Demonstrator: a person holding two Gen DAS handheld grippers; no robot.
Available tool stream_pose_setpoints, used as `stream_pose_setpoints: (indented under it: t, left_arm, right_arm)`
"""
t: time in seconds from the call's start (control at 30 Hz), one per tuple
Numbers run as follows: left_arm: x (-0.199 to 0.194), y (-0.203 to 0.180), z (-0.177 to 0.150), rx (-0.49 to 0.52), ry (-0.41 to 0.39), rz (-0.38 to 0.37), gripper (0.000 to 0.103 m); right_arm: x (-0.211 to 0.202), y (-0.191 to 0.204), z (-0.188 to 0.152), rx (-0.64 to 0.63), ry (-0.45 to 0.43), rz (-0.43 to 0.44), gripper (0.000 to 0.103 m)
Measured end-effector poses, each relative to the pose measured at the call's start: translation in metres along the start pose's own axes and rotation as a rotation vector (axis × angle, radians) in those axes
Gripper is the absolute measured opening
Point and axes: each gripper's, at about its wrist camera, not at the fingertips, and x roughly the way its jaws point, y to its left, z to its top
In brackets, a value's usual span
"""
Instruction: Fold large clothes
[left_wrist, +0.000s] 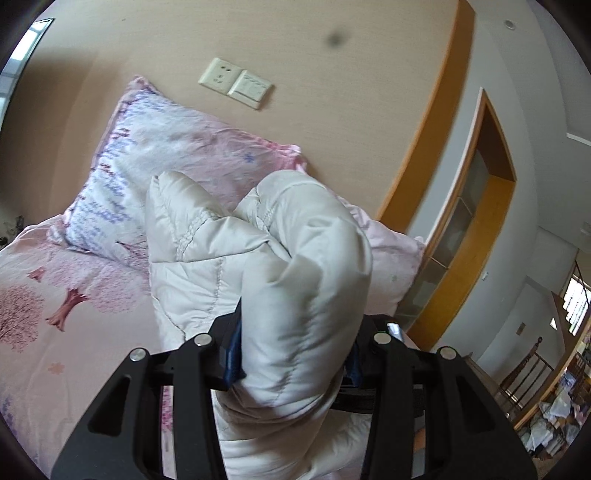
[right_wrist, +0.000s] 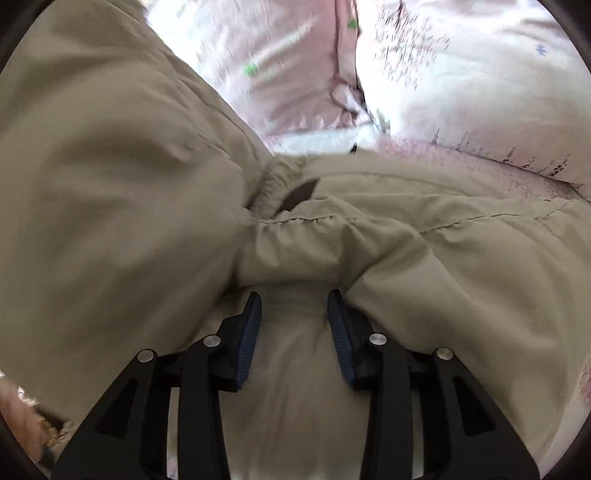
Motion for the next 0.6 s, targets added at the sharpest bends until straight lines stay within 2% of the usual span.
stream_pose_setpoints:
  t: [0.07,0.17,0.23,0.3,0.37,0.43,0.5,0.6]
  left_arm:
    - [0.004,-0.008,-0.001,0.012,0.001,-0.011,0.043]
    - [0.013,-0.025,-0.004,0.032,0.004,-0.04,0.043]
    - [0.021,-0.039,-0.008,0.058,0.01,-0.069,0.043]
    - [0.03,-0.054,-0.013,0.086,0.023,-0.1,0.043]
    - [0.038,-0.065,-0.016,0.102,0.04,-0.124,0.043]
    - [0.048,-0.076,-0.021,0.12,0.055,-0.14,0.043]
    - [0.058,-0.088,-0.026,0.141,0.069,-0.15,0.043]
    - [0.074,-0.104,-0.04,0.172,0.109,-0.17,0.043]
  right_arm:
    - [-0.027,-0.01,-0.008,0.012,-0.075,0.028,0.039]
    - [-0.055,-0.027,-0.016,0.039,-0.15,0.019,0.044]
    - [-0.071,-0.041,-0.025,0.057,-0.197,-0.056,0.044]
    - [-0.074,-0.047,-0.03,0.057,-0.197,-0.12,0.044]
    - [-0.062,-0.056,-0.03,0.072,-0.157,-0.144,0.044]
    - [-0.035,-0.064,-0.029,0.077,-0.082,-0.124,0.045]
    - [-0.024,-0.067,-0.029,0.073,-0.084,-0.11,0.045]
    - [-0.04,-0.074,-0.034,0.094,-0.113,-0.072,0.045]
